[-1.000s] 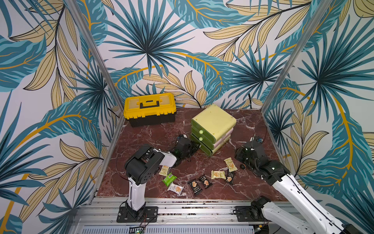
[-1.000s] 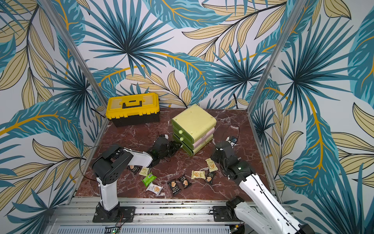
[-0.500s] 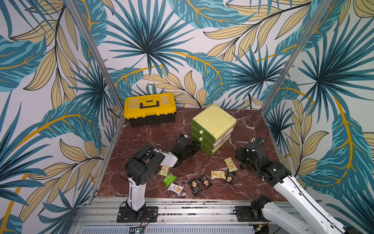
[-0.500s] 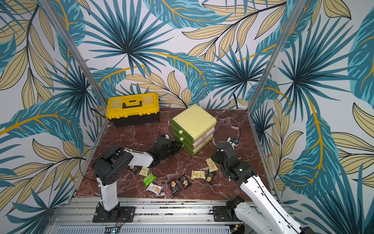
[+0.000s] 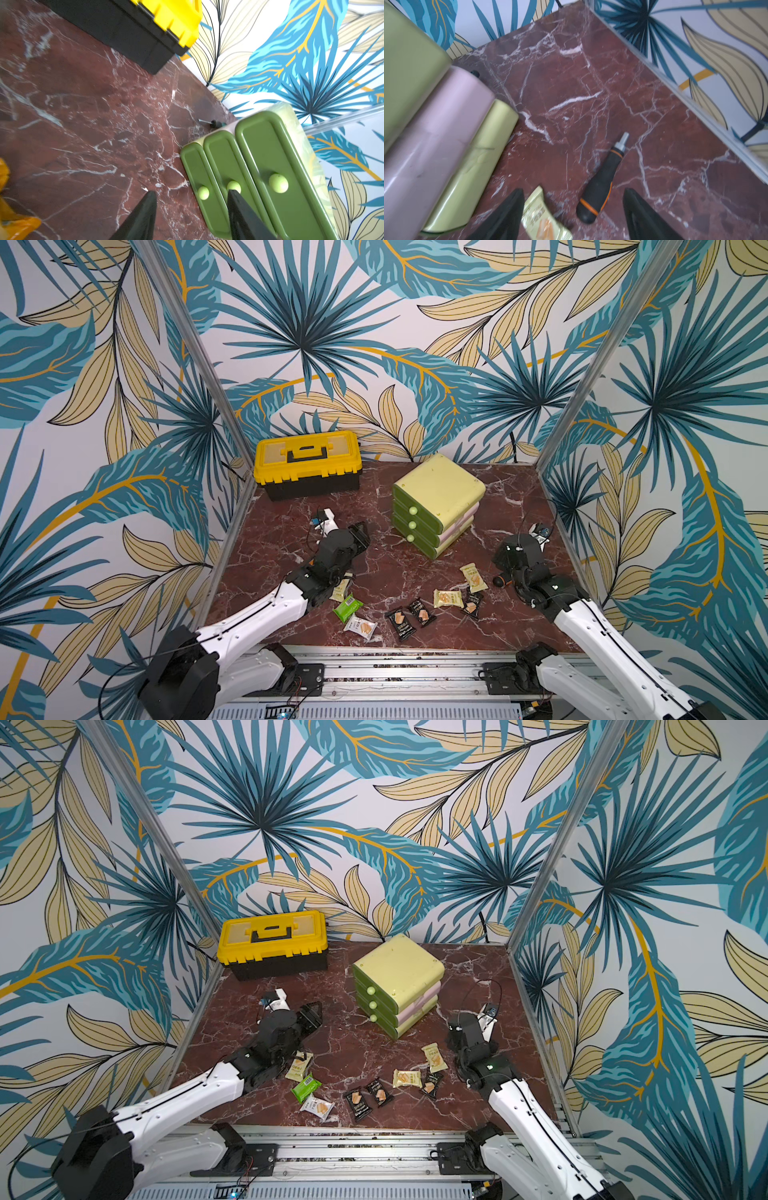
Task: Take the cookies out of the drawer
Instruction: Reset both arms
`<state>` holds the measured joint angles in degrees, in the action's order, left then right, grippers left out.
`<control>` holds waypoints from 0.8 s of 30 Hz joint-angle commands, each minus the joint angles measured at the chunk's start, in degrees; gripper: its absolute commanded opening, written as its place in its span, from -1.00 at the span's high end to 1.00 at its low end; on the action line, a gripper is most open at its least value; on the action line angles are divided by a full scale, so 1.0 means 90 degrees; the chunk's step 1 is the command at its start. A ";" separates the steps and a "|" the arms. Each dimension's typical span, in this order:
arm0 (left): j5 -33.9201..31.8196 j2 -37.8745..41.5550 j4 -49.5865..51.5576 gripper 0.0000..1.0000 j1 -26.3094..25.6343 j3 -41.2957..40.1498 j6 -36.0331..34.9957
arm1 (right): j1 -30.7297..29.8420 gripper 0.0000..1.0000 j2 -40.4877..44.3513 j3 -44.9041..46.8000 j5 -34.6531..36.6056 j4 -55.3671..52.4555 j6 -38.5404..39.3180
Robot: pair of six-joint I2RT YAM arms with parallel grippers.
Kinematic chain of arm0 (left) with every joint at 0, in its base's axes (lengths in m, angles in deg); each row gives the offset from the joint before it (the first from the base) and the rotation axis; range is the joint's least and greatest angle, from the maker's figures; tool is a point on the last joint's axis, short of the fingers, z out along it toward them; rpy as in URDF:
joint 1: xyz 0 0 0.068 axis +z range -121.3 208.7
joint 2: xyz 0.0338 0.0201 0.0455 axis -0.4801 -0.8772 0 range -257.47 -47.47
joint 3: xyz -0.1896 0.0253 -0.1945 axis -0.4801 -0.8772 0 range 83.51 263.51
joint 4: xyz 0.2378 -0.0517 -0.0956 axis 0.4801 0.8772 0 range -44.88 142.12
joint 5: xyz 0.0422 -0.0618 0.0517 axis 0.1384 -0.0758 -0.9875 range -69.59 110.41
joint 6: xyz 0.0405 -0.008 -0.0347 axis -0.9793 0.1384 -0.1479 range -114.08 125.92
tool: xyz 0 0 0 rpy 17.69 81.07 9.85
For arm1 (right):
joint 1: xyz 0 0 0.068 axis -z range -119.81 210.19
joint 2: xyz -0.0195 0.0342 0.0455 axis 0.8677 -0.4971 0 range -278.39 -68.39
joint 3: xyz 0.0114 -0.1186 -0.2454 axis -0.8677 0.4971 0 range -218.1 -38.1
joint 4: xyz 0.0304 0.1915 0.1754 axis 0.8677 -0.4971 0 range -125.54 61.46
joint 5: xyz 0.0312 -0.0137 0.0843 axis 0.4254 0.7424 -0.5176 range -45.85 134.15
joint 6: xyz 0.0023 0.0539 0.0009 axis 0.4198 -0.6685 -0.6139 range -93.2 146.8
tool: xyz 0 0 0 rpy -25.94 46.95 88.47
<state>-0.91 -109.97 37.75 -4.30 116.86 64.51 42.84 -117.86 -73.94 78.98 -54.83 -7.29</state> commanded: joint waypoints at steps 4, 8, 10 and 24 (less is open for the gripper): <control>-0.0332 0.0333 -0.1043 -0.17 0.1710 -0.0810 -0.0221 | 0.0880 -0.65 -0.0636 0.0798 0.0075 0.2835 0.1760; -0.1089 -0.0036 -0.2562 -1.00 0.2501 -0.1369 -0.5781 | 0.1250 -0.68 -0.1364 0.1169 -0.0288 0.4408 0.2410; -0.0773 -0.0438 -0.2891 -1.00 0.2786 -0.1411 -0.5824 | 0.1467 -0.68 -0.1832 0.1179 -0.0567 0.4997 0.2423; 0.0721 -0.2928 -0.6060 -1.00 0.3500 -0.1795 -0.6339 | 0.1876 -0.69 -0.3406 0.1425 -0.1739 0.7732 0.2892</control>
<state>1.03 -133.40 -8.76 26.48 102.74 9.67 59.61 -149.73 -63.51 66.52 7.44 17.32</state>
